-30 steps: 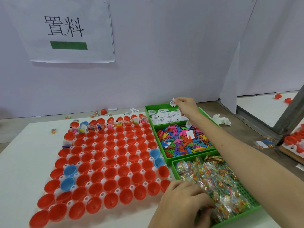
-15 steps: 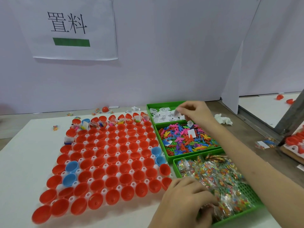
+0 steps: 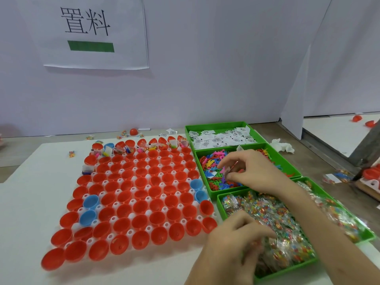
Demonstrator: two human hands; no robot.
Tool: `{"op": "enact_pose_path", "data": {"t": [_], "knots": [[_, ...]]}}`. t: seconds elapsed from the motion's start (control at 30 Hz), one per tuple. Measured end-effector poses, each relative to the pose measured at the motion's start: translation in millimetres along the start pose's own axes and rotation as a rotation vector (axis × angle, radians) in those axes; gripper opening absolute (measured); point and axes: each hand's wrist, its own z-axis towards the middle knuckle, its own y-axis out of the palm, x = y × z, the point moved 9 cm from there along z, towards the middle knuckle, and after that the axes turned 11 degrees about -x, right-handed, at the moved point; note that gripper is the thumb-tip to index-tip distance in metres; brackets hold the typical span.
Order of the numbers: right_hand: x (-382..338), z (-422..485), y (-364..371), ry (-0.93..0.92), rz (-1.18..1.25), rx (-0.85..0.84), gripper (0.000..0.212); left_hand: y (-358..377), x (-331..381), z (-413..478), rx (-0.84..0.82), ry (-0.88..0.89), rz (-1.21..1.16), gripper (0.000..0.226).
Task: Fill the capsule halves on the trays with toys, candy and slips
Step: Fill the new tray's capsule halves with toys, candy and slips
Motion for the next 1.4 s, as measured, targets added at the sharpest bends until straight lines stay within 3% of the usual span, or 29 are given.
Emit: {"op": "enact_pose_path", "data": {"t": [0.17,0.33,0.47,0.6,0.7,0.83,1.1,1.4], "knots": [[0,5,11,0.015,-0.088,-0.006,0.023,-33,-13,-9,0.292,-0.11,-0.144,0.033],[-3,8,18,0.008,-0.134,-0.002,0.022,-47,-21,-15,0.393,-0.222,-0.266,0.017],[-5,12,26,-0.002,-0.175,-0.053,0.015,-53,-29,-20,0.464,-0.281,-0.375,0.024],[-4,14,27,0.009,-0.199,-0.066,0.015,-50,-37,-24,0.463,-0.334,-0.468,0.043],[-4,14,26,0.006,-0.207,-0.062,0.018,-51,-36,-23,0.466,-0.325,-0.499,0.038],[-4,14,26,0.006,-0.206,-0.061,0.022,-53,-40,-24,0.463,-0.324,-0.483,0.052],[-3,14,27,0.016,-0.173,-0.077,0.026,-56,-36,-22,0.469,-0.312,-0.457,0.039],[-8,8,17,-0.011,-0.153,0.033,0.03,-64,-35,-28,0.518,-0.347,-0.464,0.019]]}}
